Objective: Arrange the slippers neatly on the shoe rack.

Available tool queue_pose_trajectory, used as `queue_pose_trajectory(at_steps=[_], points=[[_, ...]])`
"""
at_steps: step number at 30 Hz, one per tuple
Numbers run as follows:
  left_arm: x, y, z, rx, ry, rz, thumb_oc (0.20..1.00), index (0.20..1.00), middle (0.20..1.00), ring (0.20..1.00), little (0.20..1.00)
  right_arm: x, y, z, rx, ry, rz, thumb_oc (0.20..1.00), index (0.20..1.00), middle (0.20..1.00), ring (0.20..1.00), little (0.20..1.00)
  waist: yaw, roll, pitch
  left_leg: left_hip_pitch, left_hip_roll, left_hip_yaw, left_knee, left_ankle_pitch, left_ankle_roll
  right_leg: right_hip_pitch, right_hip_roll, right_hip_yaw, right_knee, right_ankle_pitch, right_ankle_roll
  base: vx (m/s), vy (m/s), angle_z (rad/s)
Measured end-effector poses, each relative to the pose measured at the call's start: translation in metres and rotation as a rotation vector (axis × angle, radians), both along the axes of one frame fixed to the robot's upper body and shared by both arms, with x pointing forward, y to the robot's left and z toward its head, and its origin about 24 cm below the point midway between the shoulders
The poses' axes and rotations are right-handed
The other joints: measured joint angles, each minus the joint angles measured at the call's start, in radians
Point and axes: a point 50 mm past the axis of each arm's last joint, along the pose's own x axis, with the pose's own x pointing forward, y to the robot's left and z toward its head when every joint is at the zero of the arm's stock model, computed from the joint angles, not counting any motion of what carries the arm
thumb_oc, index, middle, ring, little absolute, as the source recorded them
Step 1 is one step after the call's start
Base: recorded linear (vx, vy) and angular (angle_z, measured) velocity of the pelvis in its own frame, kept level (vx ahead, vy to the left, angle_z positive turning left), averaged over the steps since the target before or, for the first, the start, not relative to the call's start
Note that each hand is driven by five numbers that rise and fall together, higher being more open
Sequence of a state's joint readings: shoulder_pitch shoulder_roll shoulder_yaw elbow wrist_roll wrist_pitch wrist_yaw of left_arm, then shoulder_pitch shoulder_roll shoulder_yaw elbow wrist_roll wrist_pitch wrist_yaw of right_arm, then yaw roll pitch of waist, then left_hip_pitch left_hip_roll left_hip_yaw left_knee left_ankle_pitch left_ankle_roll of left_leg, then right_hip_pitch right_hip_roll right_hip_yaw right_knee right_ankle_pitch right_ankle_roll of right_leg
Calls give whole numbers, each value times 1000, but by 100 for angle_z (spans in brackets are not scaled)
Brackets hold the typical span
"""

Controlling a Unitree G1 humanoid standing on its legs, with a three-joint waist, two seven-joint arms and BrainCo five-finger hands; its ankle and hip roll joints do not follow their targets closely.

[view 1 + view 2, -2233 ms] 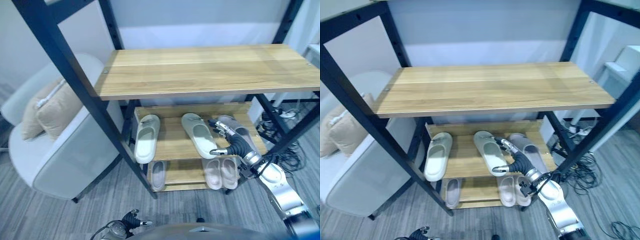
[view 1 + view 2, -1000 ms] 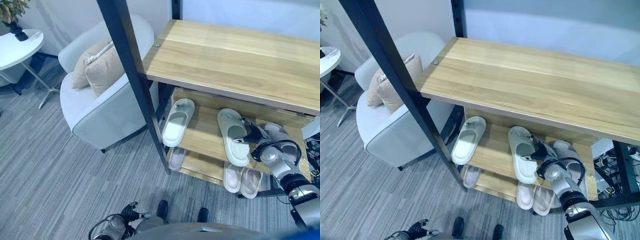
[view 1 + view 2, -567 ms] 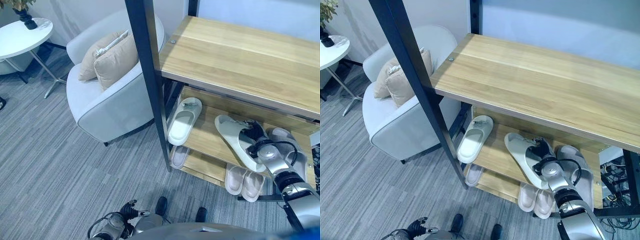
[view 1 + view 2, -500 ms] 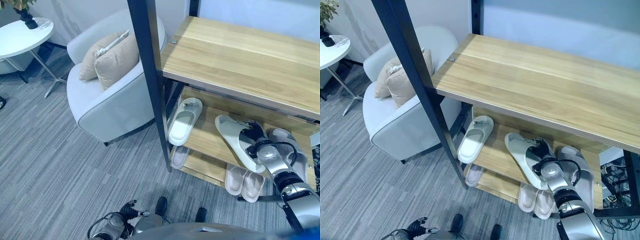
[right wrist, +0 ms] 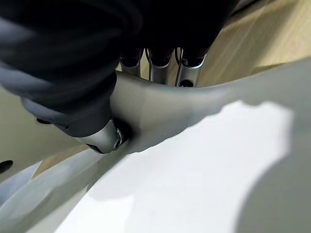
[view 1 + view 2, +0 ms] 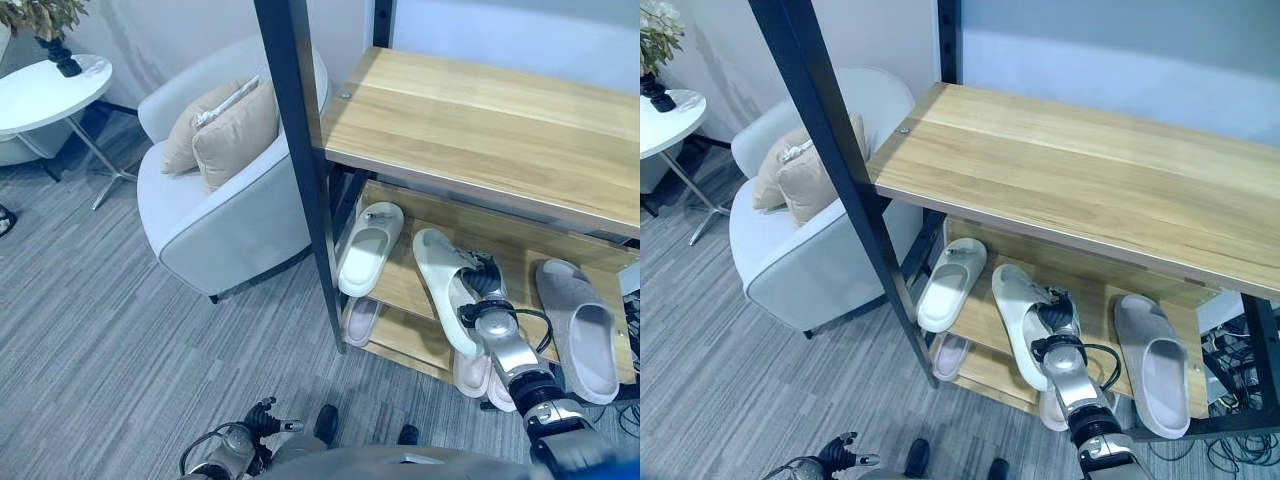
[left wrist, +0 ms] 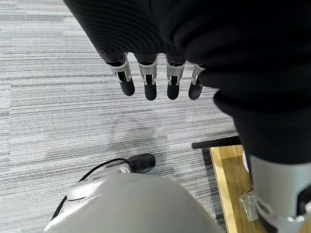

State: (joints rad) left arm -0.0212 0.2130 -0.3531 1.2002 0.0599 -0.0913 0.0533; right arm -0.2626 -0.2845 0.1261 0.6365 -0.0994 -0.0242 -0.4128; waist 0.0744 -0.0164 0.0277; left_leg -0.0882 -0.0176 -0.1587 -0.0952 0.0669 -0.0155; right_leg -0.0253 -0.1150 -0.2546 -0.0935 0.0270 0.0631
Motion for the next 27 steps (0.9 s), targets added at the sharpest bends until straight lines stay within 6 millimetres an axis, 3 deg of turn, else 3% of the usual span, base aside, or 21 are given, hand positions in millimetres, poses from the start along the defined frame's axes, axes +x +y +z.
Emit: queue_pose_trajectory(at_steps=[7, 23, 24, 27], points=[[0, 1, 0, 29, -14, 19, 1000, 1000, 1000, 1000, 1000, 3, 3, 2, 33, -23, -67, 200, 200, 200, 200, 200, 2, 2, 1, 0, -2, 7, -1, -1, 0, -2, -3, 8, 0, 0, 1, 6, 64, -2], [0, 2, 0, 89, -29, 49, 1000, 1000, 1000, 1000, 1000, 5, 33, 6, 258, -75, -134, 200, 200, 200, 200, 200, 0, 9, 13, -18, -13, 11, 0, 0, 1, -22, -14, 9, 0, 3, 5, 8, 50, 0], [0, 3, 0, 93, -27, 53, 1000, 1000, 1000, 1000, 1000, 6, 35, 7, 267, -80, -137, 1000, 1000, 1000, 1000, 1000, -1, 9, 13, -18, -15, 12, 0, 0, 2, -22, -16, 9, 0, 3, 5, 19, 56, 1], [-1, 3, 0, 107, -28, 65, 1000, 1000, 1000, 1000, 1000, 7, 42, 11, 323, -108, -154, 1000, 1000, 1000, 1000, 1000, -3, 10, 14, -16, -28, 13, 0, 0, 2, -20, -30, 9, 0, 5, 13, 18, 80, 1]])
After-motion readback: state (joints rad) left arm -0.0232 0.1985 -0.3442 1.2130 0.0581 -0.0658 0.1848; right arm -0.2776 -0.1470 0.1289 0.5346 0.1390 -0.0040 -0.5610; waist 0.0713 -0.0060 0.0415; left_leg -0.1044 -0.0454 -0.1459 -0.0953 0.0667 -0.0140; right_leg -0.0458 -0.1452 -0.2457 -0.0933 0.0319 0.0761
